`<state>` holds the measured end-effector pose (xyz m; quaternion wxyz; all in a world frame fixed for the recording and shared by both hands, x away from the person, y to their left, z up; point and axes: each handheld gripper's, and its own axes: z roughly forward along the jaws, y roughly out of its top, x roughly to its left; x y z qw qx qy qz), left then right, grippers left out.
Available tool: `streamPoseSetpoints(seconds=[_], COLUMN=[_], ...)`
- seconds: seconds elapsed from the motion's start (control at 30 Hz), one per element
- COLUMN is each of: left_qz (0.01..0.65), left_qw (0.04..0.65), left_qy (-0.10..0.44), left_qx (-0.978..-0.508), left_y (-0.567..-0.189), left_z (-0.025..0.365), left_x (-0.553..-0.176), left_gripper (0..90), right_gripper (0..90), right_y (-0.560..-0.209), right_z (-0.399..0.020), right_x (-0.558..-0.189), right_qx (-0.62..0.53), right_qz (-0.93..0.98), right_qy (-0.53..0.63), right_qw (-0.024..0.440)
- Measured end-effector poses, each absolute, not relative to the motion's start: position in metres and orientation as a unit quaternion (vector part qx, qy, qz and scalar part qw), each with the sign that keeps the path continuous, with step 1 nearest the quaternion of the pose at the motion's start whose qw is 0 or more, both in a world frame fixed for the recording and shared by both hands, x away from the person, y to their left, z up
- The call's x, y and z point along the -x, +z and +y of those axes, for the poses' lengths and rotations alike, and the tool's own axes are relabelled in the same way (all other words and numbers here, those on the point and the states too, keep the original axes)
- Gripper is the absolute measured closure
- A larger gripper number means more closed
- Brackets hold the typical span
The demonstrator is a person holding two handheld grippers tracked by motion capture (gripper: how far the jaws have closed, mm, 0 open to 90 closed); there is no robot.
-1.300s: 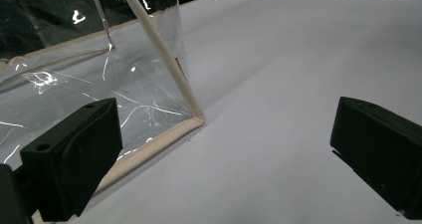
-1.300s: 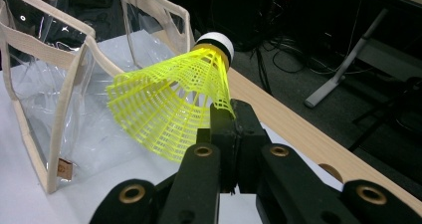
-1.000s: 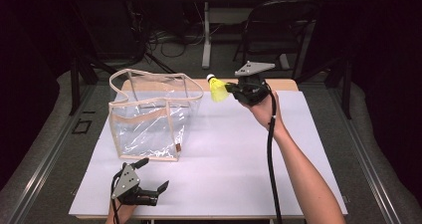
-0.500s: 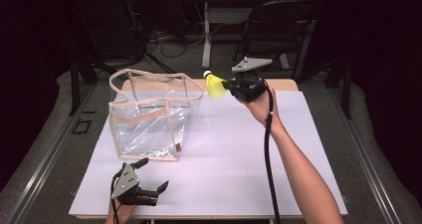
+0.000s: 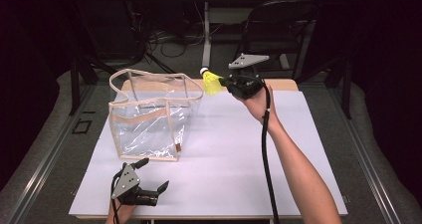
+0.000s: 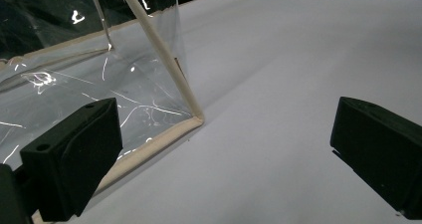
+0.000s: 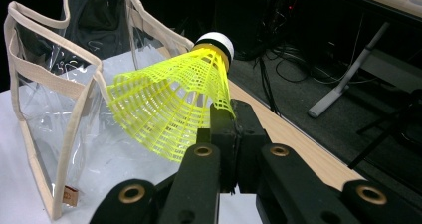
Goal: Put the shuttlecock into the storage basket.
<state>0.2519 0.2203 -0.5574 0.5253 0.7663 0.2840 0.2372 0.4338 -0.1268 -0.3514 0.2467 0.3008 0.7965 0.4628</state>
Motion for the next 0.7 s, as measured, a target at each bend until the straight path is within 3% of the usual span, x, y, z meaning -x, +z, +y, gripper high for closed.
streamPoseSetpoints(seconds=[0.7], left_qz=[0.285], left_qw=[0.526], left_qy=[0.238], left_qx=[-0.765], left_y=[-0.557], left_z=[0.221], left_x=[-0.252], left_gripper=[0.0], right_gripper=[89.8], right_y=[-0.344], right_z=[-0.110], right_x=[-0.440], right_qx=[-0.292], right_qz=[0.796], right_qy=[0.471], right_qw=[0.244])
